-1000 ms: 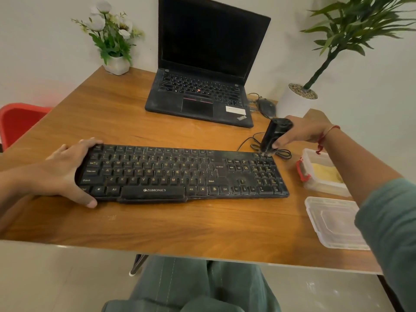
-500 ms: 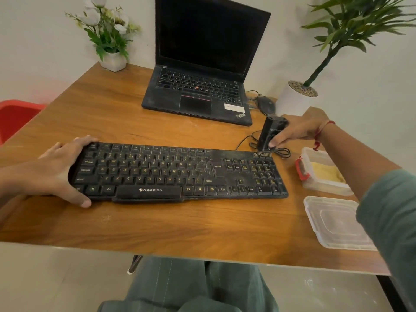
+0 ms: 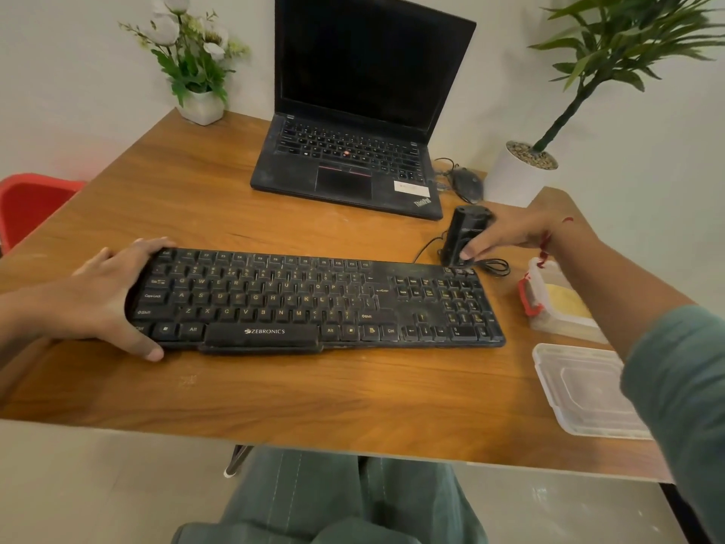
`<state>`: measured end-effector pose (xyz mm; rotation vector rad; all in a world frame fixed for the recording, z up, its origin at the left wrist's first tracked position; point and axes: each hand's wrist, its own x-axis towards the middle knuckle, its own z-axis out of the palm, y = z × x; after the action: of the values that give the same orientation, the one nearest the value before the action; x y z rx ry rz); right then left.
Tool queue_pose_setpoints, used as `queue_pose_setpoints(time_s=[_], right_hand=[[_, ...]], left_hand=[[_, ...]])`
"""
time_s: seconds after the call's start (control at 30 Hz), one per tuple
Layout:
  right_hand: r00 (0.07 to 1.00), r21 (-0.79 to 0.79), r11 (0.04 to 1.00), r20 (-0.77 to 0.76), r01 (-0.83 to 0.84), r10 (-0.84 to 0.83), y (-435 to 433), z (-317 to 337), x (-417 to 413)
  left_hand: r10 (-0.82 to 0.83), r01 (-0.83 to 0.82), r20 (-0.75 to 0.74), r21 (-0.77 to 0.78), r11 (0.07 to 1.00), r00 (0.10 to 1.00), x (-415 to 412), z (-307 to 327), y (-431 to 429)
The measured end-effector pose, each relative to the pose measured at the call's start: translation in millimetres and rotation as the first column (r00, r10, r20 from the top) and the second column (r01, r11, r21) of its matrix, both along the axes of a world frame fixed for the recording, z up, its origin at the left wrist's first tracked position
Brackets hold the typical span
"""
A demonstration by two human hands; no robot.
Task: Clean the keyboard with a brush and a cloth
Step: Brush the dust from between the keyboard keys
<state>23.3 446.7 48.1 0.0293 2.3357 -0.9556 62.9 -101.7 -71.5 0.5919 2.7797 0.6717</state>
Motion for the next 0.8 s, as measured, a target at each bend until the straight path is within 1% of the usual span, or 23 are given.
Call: queue_pose_setpoints(time_s=[0.07,0.13,0.2,0.27,0.33,0.4,0.47,0.6,0.67,0.73,0.8], right_hand=[[1.0,-0.01,1.0,-0.007,0.016,-0.016,-13,-4,-1],[1.0,-0.02,1.0,-0.002,-0.009,0.009,-14,-2,-3],[0.999,0.021,0.999,0.008,-0.039,0.039,-4,3,1],[1.0,0.007,1.0,0.026,0.008,-0.008,6,3,3],[1.0,-0.008,1.0,0.003,0.014,-0.014,2,0,2],[1.0,-0.016,1.0,-0.025,0.011,-0.012,-7,-3,1],[1.0,-0.018,1.0,-0.009,0.017,-0.017,-5,-1,4],[0.995,-0.042,0.994,-0.02,0.098,-0.099,12,3,13],[0.997,-0.049,0.996,-0.028,0.076,-0.077,-2,2,14],[0.998,-0.092,0.993,-0.013,0.068,-0.069,-20,-1,13],[0.991,-0.223,0.967,-0.036,0.121,-0.133,-30,-1,15]], left_hand=[[0.003,-0.003,0.014,-0.006,1.0,1.0,-1,0,-1],[0.014,-0.014,0.042,-0.007,1.0,0.999,0,3,0],[0.013,-0.013,0.05,-0.001,1.0,0.999,1,5,2],[0.014,-0.015,0.068,0.005,1.0,0.998,2,7,4],[0.02,-0.021,0.096,0.004,1.0,0.995,3,7,4],[0.025,-0.025,0.086,0.001,1.0,0.996,2,5,1],[0.021,-0.022,0.062,0.005,1.0,0.998,0,3,0],[0.011,-0.011,0.043,0.006,1.0,0.999,0,0,1],[0.017,-0.017,0.044,0.006,1.0,0.999,-1,1,2],[0.017,-0.018,0.047,0.01,1.0,0.999,0,3,3],[0.015,-0.016,0.041,0.019,1.0,0.999,1,3,3]])
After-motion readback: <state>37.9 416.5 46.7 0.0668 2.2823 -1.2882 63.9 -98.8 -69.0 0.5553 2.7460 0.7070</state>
